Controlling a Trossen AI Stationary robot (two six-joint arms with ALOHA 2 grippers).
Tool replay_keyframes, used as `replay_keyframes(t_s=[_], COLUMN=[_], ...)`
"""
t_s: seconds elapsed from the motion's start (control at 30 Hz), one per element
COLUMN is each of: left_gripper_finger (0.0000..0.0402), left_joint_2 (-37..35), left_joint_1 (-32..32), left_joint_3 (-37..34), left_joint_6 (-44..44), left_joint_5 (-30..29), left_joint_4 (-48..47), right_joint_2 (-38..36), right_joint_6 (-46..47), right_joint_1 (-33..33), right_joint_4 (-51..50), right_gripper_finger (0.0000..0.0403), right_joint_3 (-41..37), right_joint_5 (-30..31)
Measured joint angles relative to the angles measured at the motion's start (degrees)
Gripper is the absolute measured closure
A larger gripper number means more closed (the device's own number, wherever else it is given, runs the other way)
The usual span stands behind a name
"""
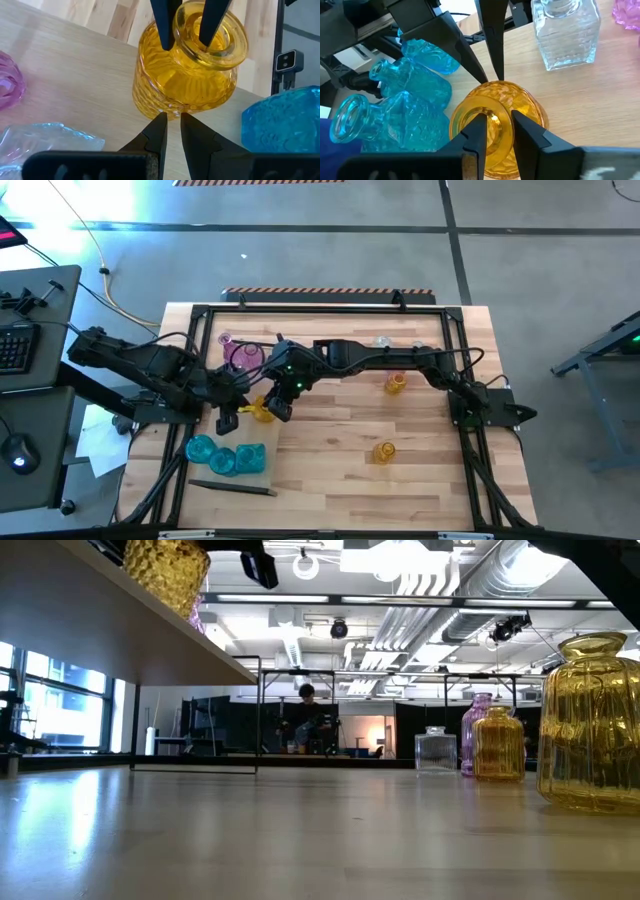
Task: Sort vases onto shelf
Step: Put the top left yellow flower vase on the shelf
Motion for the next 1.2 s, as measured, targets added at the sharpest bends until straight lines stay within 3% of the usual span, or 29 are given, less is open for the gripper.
replay_keyframes(t_s=[0.67,0.97,1.2], left_gripper_finger=[0.0353,0.0353,0.0353], left_joint_2=[-4.46,-3.28,-9.10], left_joint_1=[-0.04,-0.07,-0.07], left_joint_3=[0.04,0.04,0.04], left_joint_6=[-0.99,0.42,-0.66], left_joint_5=[-1.09,-1.74,-4.59], left_joint_4=[2.77,2.65,2.54], right_joint_2=[0.07,0.07,-0.17], right_joint_6=[0.62,0.39,0.14], right_joint_1=[-0.58,-1.03,-1.55], right_joint_4=[0.34,5.77,8.16], right_gripper_finger=[0.0341,0.0341,0.0341], right_joint_3=[-0.02,-0.02,-0.11], right_joint_5=[0.42,0.42,4.03])
